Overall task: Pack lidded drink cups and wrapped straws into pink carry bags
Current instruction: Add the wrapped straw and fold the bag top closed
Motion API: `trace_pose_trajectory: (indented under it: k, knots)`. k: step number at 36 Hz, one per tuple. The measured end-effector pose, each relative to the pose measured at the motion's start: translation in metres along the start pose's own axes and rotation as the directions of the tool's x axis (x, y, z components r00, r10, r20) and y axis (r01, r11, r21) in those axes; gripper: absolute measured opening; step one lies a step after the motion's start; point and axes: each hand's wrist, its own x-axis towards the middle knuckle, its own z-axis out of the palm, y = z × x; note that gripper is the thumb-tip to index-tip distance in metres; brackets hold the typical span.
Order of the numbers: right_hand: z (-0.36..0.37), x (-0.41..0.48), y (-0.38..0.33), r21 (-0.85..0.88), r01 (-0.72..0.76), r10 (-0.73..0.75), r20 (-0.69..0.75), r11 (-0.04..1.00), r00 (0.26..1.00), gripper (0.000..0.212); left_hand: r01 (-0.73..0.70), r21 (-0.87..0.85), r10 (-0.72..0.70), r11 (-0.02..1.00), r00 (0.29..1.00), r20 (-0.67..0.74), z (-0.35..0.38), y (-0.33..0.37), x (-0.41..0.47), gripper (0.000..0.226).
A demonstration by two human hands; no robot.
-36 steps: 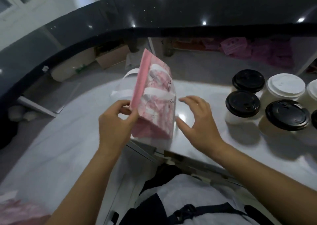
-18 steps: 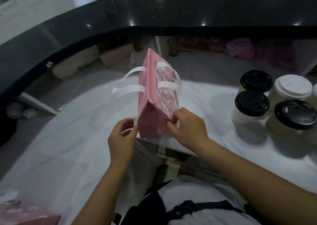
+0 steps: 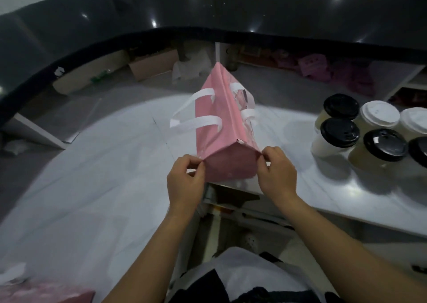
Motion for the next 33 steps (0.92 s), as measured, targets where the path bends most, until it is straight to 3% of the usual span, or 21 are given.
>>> trace_pose_trajectory:
  k: [4,9,11,13,15,17,19,22,26,33]
  knots:
    - [-0.004,-0.012,0.009,0.025,-0.116,0.118,-0.084,0.993,0.990,0.018,-0.063,-0.027,0.066,0.998,0.991,0.115,0.001,0.007,-0.019,0.009]
    - [-0.020,-0.017,0.026,0.220,-0.222,0.265,-0.190,0.950,0.945,0.019,-0.130,-0.166,0.182,0.977,0.918,0.353,0.004,0.012,-0.040,0.009]
    - [-0.028,-0.023,0.028,0.312,-0.270,0.338,-0.186,0.911,0.923,0.021,-0.108,-0.215,0.184,0.971,0.909,0.374,-0.001,0.008,-0.040,0.008]
    - [-0.033,-0.036,0.024,0.408,-0.308,0.396,-0.149,0.859,0.906,0.022,0.005,-0.255,0.070,0.967,0.956,0.285,-0.009,0.002,-0.031,0.009]
    - [-0.034,-0.054,0.013,0.439,-0.309,0.386,-0.097,0.844,0.917,0.017,0.174,-0.377,-0.141,0.909,0.983,0.116,-0.018,-0.009,-0.009,0.017]
    - [-0.028,-0.072,-0.005,0.453,-0.317,0.356,-0.001,0.833,0.934,0.014,0.310,-0.455,-0.351,0.835,0.936,-0.005,-0.026,-0.024,0.021,0.018]
    - [-0.018,-0.082,-0.024,0.472,-0.332,0.325,0.098,0.817,0.941,0.018,0.411,-0.408,-0.456,0.816,0.890,-0.015,-0.031,-0.035,0.054,0.017]
    - [-0.001,-0.086,-0.042,0.493,-0.327,0.304,0.130,0.806,0.944,0.021,0.517,-0.364,-0.476,0.775,0.856,0.203,-0.033,-0.042,0.097,0.032]
    - [0.011,-0.080,-0.054,0.459,-0.316,0.342,0.029,0.830,0.939,0.015,0.540,-0.251,-0.396,0.804,0.800,0.451,-0.030,-0.037,0.130,0.042]
    - [0.018,-0.076,-0.053,0.403,-0.323,0.368,-0.037,0.856,0.929,0.002,0.549,-0.228,-0.331,0.804,0.733,0.594,-0.023,-0.052,0.155,0.023]
